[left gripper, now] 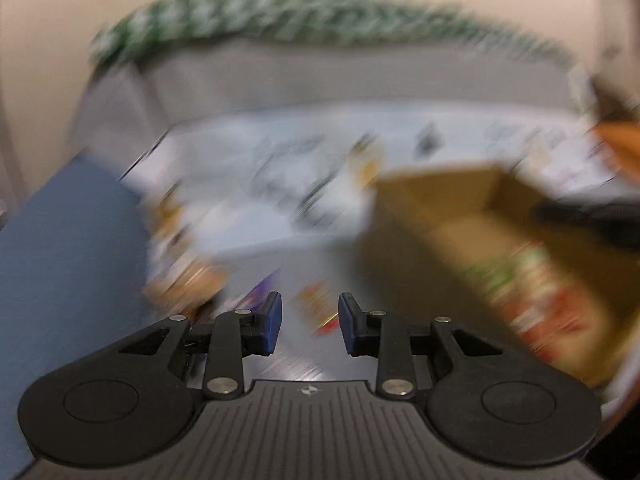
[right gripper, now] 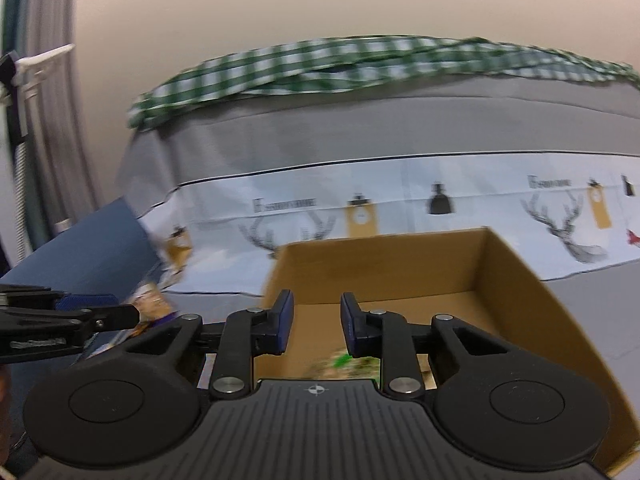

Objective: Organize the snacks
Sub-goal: 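Open both tools to drop the sachima bar and peanut cake into the box, then move both open tools from the box back to the snack pile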

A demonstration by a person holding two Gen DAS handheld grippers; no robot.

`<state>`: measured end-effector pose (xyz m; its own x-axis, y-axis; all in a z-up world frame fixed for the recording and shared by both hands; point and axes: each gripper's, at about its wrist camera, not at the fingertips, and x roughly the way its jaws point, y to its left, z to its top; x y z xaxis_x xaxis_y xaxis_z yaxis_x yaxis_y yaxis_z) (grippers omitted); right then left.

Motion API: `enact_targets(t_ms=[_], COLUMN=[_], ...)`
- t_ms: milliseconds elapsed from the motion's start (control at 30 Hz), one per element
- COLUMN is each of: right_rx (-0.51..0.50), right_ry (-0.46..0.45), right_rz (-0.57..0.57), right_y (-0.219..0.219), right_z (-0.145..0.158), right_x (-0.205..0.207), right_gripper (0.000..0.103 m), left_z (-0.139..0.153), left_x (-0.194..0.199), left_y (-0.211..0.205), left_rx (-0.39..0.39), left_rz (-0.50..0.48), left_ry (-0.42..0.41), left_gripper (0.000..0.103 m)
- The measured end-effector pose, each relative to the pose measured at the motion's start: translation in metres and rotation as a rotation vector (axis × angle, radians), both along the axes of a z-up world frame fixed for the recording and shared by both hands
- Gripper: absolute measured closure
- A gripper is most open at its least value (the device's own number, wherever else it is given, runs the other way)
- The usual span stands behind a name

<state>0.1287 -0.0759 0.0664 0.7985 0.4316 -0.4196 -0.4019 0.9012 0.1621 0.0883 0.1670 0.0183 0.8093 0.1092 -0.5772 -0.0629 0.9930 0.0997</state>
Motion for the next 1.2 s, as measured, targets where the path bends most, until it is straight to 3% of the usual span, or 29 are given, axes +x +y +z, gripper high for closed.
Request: enact_targets(t_ms=[200, 367, 733, 933, 1067, 1200], right_rx=[0.006, 0.04, -0.065, -0.092, -0.132, -0.169], right_ry=[-0.007, 0.039, 0.104, 0.186, 0.218, 0.236], right_rz=[0.113, 0.179, 0.257, 0.203, 0.225, 0.236], right_y=[0.044, 0.083, 0.159, 0.184, 0.202, 0.214], right_z=[-0.007, -0.019, -0.064, -0.096, -0.119, -0.137], right_x=[-0.013, -0.017, -0.009, 0.018, 0.035, 0.045], right_gripper=[0.076, 0.076, 0.075, 0.066, 0.049, 0.045], left_z=[-0.022, -0.025, -0.035, -0.045, -0.052, -0.063], left_x=[0.012, 0.019, 0.031, 0.038, 0.045, 0.053], left_y=[0.033, 0.048, 0.072, 0.078, 0.075, 0.071], left_rx=[0.028, 0.032, 0.017, 0.037, 0.081, 0.137], left_rz=[0.145, 0.217, 0.325, 0.359, 0.362, 0.355], left_ry=[0.133, 0.148, 0.183, 0.218, 0.246, 0.279], left_gripper=[0.068, 0.068, 0.068, 0.066, 0.064, 0.058])
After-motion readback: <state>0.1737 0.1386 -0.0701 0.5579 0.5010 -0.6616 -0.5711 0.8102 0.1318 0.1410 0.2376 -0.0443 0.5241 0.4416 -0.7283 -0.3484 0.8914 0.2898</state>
